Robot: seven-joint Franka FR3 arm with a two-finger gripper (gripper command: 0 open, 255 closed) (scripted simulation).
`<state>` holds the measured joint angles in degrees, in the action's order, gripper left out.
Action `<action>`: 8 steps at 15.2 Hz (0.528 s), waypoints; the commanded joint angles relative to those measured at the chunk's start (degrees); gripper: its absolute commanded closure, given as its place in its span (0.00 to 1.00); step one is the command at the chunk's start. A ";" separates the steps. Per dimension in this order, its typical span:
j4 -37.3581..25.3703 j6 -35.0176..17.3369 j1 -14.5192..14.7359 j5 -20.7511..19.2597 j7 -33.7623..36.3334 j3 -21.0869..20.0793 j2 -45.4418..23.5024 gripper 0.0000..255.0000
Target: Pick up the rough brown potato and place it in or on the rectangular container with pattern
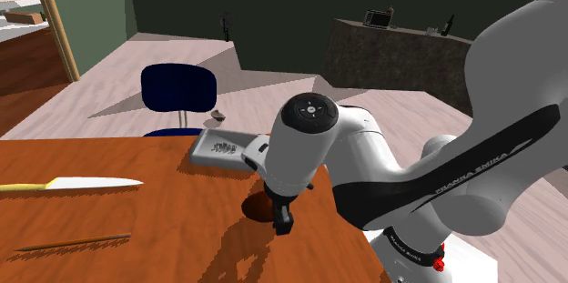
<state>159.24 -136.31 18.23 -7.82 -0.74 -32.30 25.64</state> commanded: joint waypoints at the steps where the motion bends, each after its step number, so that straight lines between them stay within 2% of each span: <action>1: 0.07 -0.22 -0.08 -0.10 0.09 -0.06 -0.14 0.00; 6: 0.06 -0.20 -0.08 -0.09 0.08 -0.06 -0.13 0.00; 7: 0.06 -0.20 -0.08 -0.09 0.08 -0.06 -0.13 1.00; 8: 0.06 -0.20 -0.08 -0.09 0.08 -0.06 -0.13 1.00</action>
<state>159.28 -136.50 18.16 -7.91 -0.66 -32.36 25.53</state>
